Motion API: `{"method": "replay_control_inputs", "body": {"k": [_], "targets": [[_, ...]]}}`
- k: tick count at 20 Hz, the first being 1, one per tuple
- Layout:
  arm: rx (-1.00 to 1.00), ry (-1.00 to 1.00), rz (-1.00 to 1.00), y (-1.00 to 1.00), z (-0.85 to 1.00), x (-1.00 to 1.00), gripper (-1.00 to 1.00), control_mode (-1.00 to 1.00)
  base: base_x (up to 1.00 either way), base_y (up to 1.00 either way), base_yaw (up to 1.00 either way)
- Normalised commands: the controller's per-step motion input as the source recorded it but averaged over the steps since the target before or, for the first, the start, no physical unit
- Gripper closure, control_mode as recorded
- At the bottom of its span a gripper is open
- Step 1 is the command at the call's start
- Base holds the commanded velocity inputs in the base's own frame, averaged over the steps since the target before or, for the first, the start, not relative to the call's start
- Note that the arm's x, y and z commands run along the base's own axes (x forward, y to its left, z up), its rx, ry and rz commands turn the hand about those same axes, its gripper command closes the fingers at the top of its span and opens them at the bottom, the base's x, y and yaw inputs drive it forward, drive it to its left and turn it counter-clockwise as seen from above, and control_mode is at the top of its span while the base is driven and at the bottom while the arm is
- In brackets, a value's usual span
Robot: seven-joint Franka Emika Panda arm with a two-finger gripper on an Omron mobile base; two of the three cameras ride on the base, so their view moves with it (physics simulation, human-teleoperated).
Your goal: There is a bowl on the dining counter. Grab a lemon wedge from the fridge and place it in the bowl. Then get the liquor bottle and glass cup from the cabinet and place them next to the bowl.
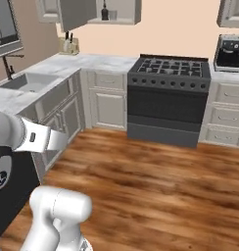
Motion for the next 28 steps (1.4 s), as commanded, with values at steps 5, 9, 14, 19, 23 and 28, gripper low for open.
{"method": "replay_control_inputs", "body": {"k": [5, 9, 14, 19, 23, 28], "targets": [[0.0, 0.0, 0.0, 0.0, 0.0, 0.0, -1.0, 1.0, 1.0, 0.41, 0.0], [0.0, 0.0, 0.0, 0.0, 0.0, 0.0, -1.0, 1.0, 1.0, 0.38, 0.0], [0.0, 0.0, 0.0, 0.0, 0.0, 0.0, -1.0, 1.0, 1.0, 0.34, 0.0], [0.0, 0.0, 0.0, 0.0, 0.0, 0.0, -1.0, 1.0, 1.0, 0.35, 0.0], [0.0, 0.0, 0.0, 0.0, 0.0, 0.0, -1.0, 1.0, 1.0, 0.36, 0.0], [0.0, 0.0, 0.0, 0.0, 0.0, 0.0, -1.0, 1.0, 1.0, 0.32, 0.0]]}}
